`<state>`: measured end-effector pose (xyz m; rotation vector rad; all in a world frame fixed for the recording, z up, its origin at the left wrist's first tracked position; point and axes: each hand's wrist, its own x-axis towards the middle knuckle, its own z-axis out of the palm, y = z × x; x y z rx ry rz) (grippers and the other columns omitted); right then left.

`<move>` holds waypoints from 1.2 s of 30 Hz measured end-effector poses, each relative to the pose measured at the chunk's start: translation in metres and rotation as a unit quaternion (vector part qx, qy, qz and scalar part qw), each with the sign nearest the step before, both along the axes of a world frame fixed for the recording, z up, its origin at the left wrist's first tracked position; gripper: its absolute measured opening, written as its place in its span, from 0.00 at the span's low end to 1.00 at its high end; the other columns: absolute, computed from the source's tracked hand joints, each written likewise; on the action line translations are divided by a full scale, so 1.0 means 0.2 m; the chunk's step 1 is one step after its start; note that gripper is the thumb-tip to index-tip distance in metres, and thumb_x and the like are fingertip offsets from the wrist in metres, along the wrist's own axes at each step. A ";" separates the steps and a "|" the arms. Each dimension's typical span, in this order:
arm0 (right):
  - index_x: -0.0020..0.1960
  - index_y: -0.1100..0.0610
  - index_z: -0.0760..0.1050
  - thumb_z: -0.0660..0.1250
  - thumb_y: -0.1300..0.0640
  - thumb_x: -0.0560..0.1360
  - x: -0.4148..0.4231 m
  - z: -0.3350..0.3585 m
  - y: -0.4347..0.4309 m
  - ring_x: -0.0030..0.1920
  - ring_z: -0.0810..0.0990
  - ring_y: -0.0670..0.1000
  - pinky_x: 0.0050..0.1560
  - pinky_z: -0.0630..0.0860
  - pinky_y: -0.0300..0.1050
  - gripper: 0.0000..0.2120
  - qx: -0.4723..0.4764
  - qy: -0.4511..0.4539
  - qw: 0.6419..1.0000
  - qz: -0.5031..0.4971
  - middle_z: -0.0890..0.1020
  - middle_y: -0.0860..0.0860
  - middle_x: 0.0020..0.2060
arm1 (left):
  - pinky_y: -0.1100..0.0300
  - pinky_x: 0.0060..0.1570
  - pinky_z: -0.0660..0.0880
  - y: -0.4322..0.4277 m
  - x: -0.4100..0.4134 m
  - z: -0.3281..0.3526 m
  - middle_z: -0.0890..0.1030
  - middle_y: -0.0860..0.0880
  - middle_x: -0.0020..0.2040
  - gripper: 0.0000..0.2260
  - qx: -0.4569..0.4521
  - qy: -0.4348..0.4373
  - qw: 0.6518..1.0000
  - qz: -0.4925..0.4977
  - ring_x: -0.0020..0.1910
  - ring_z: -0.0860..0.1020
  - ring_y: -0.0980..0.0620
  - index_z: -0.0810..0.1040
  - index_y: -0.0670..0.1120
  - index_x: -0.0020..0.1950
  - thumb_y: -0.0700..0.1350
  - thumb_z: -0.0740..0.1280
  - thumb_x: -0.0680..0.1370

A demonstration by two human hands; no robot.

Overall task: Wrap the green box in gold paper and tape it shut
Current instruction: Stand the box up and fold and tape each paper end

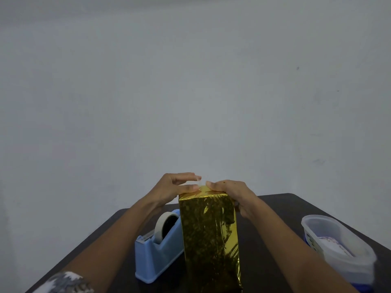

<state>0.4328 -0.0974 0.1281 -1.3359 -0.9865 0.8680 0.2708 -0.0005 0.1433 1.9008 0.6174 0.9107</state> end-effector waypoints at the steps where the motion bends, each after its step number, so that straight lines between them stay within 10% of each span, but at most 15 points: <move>1: 0.56 0.60 0.76 0.73 0.49 0.70 0.00 0.00 0.00 0.37 0.79 0.48 0.27 0.71 0.36 0.20 0.000 -0.002 1.000 -0.002 0.81 0.52 0.40 | 0.59 0.56 0.73 0.00 0.00 0.00 0.80 0.58 0.55 0.12 -0.004 -0.008 1.000 0.008 0.56 0.76 0.60 0.84 0.47 0.52 0.41 0.74 0.69; 10: 0.55 0.61 0.77 0.76 0.51 0.66 0.00 0.00 0.02 0.39 0.80 0.50 0.29 0.72 0.39 0.22 -0.014 0.006 0.999 -0.029 0.81 0.54 0.42 | 0.47 0.63 0.71 -0.02 -0.02 0.07 0.82 0.51 0.56 0.13 -0.068 -0.153 0.985 0.052 0.61 0.75 0.54 0.83 0.43 0.50 0.48 0.72 0.69; 18: 0.58 0.62 0.76 0.77 0.52 0.66 0.00 0.00 0.04 0.43 0.80 0.51 0.34 0.74 0.41 0.25 -0.018 0.008 0.999 -0.035 0.81 0.55 0.45 | 0.50 0.63 0.69 -0.06 -0.03 0.09 0.82 0.55 0.55 0.15 -0.015 0.011 1.000 0.021 0.61 0.75 0.55 0.85 0.46 0.48 0.50 0.73 0.64; 36: 0.58 0.62 0.76 0.76 0.52 0.67 0.01 -0.01 0.03 0.40 0.79 0.50 0.31 0.72 0.40 0.24 -0.016 0.005 0.999 -0.033 0.81 0.54 0.44 | 0.51 0.63 0.68 -0.05 -0.03 0.07 0.81 0.54 0.55 0.04 0.005 0.074 0.997 0.024 0.58 0.75 0.54 0.86 0.47 0.44 0.45 0.72 0.71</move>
